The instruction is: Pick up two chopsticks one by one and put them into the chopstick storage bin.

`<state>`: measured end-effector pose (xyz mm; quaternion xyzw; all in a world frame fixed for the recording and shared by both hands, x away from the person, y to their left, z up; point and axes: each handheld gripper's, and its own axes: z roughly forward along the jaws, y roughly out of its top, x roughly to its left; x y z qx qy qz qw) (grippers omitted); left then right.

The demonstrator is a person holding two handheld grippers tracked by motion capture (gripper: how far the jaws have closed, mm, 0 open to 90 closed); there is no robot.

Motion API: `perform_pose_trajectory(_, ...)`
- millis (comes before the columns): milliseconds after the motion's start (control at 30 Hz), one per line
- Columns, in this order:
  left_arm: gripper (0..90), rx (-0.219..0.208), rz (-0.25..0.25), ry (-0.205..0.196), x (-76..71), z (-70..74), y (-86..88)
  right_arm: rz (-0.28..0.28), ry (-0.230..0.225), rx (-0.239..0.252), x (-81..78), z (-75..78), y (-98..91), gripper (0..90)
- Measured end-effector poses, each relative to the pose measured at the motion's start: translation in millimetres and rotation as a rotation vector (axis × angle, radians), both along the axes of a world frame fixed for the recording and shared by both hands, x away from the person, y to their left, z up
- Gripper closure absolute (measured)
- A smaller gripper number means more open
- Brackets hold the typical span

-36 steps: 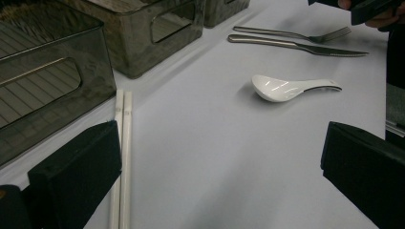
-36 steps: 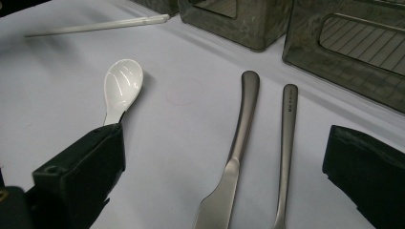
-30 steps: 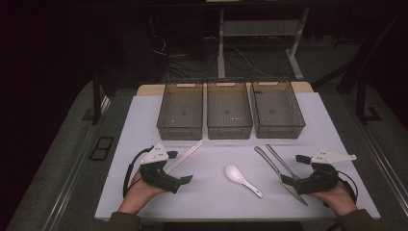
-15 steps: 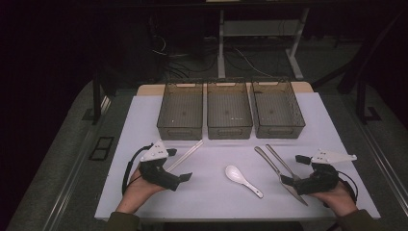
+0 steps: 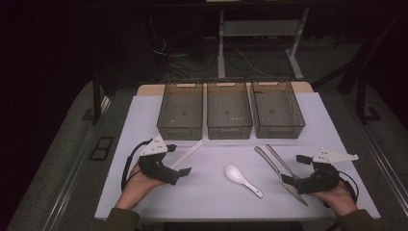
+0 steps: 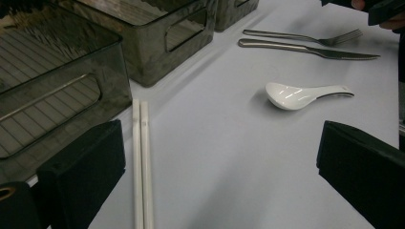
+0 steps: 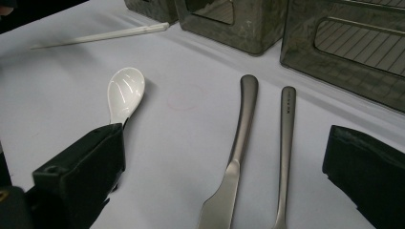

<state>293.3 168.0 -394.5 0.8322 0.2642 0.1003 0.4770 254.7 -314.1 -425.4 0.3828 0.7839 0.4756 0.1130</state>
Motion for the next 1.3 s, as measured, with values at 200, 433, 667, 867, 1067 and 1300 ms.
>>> perform_pose_trajectory(200, 2.6, -0.002, 0.005, 0.0, 10.4, 4.5, 0.2, -0.007, 0.001, 0.004, 0.1, -0.2, -0.6, 0.7)
perform_pose_trajectory(433, 4.5, -0.005, 0.001, 0.005, 20.1, 5.4, -0.5, -0.013, 0.001, 0.007, 0.1, -0.2, -0.7, 0.7)
perform_pose_trajectory(667, 14.3, -0.008, 0.004, 0.003, 32.4, 4.7, -0.4, -0.015, 0.002, 0.009, -0.2, -0.2, -1.3, 0.7)
perform_pose_trajectory(867, 22.8, 0.017, 0.046, 0.011, 42.1, -1.9, 5.9, -0.011, 0.002, 0.007, 0.0, -0.4, -1.0, 0.7)
perform_pose_trajectory(1067, 35.2, 0.047, 0.064, 0.019, 45.6, -6.7, 9.6, -0.008, 0.002, 0.006, 0.0, -0.3, -0.9, 0.7)
perform_pose_trajectory(1300, 47.8, 0.096, 0.077, 0.024, 48.1, -11.5, 10.2, -0.01, 0.001, 0.007, 0.1, -0.3, -0.8, 0.7)
